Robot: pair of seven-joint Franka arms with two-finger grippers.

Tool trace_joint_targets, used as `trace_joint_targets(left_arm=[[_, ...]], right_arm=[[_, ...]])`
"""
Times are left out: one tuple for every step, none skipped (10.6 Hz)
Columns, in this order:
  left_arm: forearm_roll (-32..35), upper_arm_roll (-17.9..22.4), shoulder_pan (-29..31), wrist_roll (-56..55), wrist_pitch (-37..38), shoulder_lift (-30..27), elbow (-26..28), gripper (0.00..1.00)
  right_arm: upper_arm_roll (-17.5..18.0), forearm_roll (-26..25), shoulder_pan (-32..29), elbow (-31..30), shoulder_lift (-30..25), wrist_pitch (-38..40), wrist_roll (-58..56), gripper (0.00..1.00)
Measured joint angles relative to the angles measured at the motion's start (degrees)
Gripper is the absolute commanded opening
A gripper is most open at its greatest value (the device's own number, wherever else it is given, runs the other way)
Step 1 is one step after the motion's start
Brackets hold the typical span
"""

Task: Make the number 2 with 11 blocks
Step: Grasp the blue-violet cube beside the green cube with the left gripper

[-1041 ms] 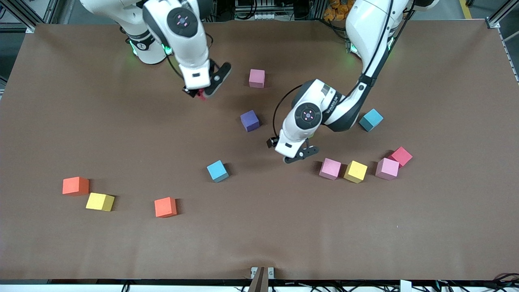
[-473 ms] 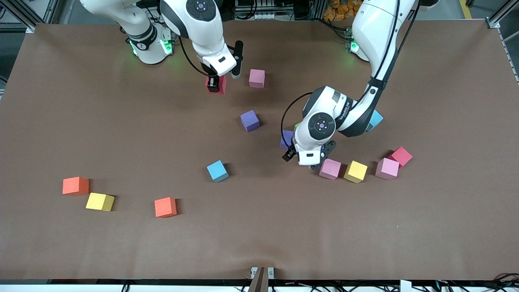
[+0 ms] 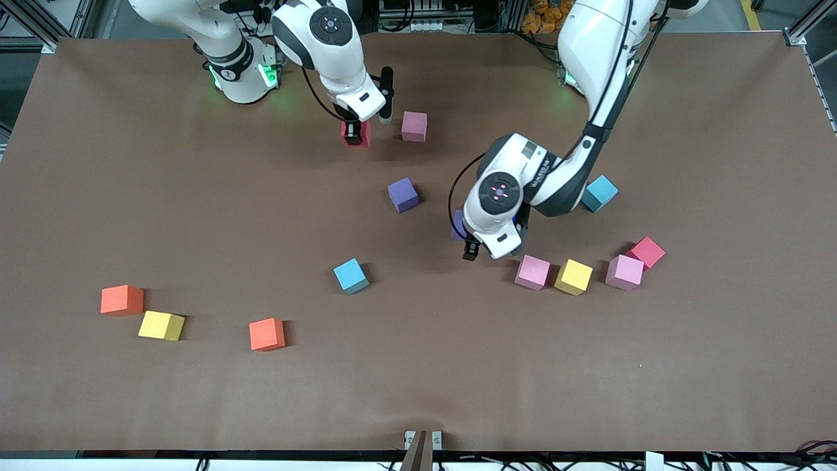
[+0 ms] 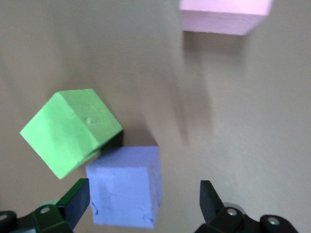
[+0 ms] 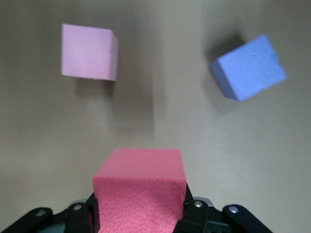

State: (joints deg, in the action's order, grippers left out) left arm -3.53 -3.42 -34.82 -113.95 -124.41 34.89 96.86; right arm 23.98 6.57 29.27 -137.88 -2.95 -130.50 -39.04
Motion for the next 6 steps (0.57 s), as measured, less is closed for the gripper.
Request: trace_joint_targets(left_arm=[[1.1, -0.6, -0.5, -3.4, -0.1, 0.1, 0.6, 1.0], [1.4, -1.3, -1.0, -5.7, -0.5, 0.2, 0.9, 1.0], [1.4, -1.7, -1.3, -6.6, -1.0, 0.3, 0.9, 1.0], [1.4, -2.0, -1.4, -6.8, -1.3, 0.3, 0.9, 1.0], [1.5, -2.1, -1.4, -6.8, -1.4, 0.3, 0.9, 1.0], [1.5, -2.1, -1.4, -6.8, -1.4, 0.3, 0.9, 1.0]], right_arm=[[0.8, 0.6, 0.2, -1.2, 0.0, -0.9, 1.5, 0.0], [1.4, 1.0, 0.5, -2.1, -0.1, -1.5, 2.9, 0.0], [1.8, 1.2, 0.8, -2.5, -0.1, -1.6, 4.0, 0.0], [1.9, 1.3, 1.3, -2.9, 0.0, -1.9, 5.5, 0.0], [1.9, 1.3, 2.1, -3.6, 0.1, -3.1, 7.1, 0.0], [2.1, 1.3, 3.0, -4.6, 0.7, -5.1, 8.4, 0.0]])
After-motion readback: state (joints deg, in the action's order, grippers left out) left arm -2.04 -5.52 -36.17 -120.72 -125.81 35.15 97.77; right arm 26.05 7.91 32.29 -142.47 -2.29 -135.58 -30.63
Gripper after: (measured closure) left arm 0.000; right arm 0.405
